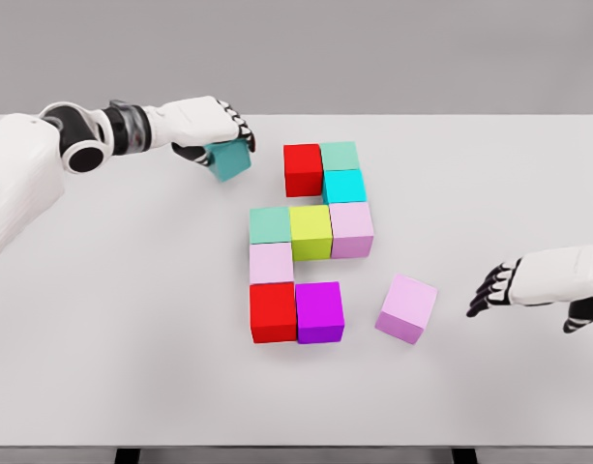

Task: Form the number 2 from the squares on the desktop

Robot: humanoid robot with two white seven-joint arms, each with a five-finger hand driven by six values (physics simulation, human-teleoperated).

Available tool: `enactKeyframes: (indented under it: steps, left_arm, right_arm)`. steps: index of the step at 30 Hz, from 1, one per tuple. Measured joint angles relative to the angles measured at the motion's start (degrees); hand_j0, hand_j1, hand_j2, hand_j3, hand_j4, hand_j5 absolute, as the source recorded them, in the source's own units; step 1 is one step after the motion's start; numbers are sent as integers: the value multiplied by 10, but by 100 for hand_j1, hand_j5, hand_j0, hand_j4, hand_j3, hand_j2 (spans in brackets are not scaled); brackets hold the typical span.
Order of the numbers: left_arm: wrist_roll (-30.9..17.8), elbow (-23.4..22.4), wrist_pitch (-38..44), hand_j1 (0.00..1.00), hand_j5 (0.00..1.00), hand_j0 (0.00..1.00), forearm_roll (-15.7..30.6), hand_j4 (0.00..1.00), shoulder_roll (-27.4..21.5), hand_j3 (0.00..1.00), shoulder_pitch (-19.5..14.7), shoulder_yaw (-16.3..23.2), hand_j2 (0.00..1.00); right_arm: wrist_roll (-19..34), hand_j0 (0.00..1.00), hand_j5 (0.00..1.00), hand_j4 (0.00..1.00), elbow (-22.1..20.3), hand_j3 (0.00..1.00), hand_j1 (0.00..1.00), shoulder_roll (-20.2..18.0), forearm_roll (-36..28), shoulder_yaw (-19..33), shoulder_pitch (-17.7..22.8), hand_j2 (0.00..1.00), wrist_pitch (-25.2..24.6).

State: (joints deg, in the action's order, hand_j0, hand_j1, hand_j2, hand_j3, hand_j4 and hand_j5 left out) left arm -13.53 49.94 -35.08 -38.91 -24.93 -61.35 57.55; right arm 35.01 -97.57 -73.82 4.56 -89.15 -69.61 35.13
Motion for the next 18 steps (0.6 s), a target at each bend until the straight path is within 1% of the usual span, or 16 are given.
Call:
enactKeyframes:
  steps: [6,11,18]
  left_arm:
    - [-13,32,0,68,68,68,-3,68,-16,68,3,4,68]
    - [-31,42,0,68,68,68,-7,68,-22,68,4,6,68]
    - [-41,44,0,68,68,68,-20,68,-20,68,4,6,68]
  right_arm:
    - [0,99,99,99,7,99,99,28,13,-6,1,99,0]
    - [0,99,99,99,40,99,99,60,16,-7,0,99,0]
    - [0,99,99,99,73,99,99,89,16,-6,0,99,0]
